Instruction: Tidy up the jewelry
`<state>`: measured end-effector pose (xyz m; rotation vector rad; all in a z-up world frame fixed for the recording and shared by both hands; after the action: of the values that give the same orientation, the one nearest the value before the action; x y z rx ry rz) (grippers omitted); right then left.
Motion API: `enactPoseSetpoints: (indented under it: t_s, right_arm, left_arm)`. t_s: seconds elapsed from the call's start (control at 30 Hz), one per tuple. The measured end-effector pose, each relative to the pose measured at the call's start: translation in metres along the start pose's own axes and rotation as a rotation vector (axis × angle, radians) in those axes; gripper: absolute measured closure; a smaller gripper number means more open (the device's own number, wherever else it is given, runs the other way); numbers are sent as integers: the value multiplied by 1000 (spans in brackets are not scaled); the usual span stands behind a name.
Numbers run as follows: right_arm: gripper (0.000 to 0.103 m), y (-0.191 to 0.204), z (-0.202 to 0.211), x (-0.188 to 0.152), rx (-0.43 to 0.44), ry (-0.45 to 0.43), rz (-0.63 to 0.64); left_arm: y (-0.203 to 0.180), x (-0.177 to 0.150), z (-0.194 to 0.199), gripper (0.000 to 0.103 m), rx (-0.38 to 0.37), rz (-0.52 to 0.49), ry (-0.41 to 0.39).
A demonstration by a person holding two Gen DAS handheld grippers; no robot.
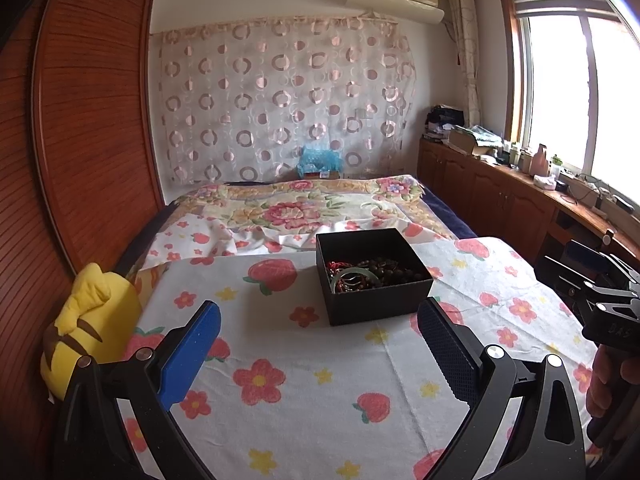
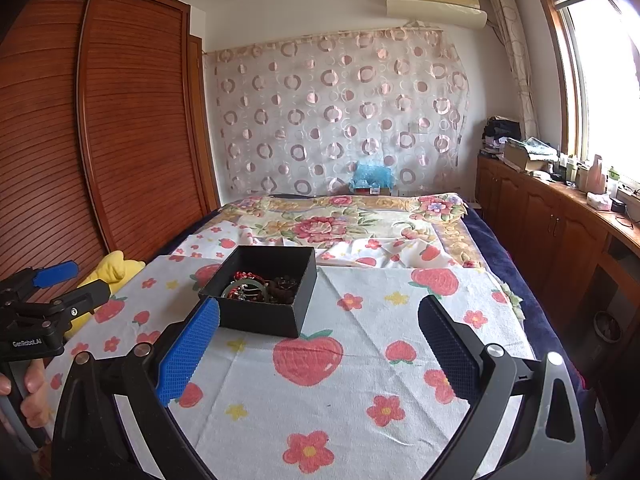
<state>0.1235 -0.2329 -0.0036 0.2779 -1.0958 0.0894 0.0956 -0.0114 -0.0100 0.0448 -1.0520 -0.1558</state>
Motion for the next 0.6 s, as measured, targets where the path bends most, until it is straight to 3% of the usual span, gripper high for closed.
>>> enactPoseSetpoints:
  t_s: [0.6]
  right_arm:
    - [3,0,0,0,1,-1,-1]
  left_arm:
    - [0,-1,0,8,0,0,0]
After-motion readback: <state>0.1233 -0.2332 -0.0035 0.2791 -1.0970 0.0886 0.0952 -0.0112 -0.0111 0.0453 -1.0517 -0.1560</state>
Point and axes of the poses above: each gripper's, at about its wrist camera, not at the fingertips, and z roughly against the way its jaws point, y to its left, x to its top, the point moved 5 cm from there along -z, roughly the way its jaws point, and after that the axes turned 7 degrees about -z, right-handed, at the moved point
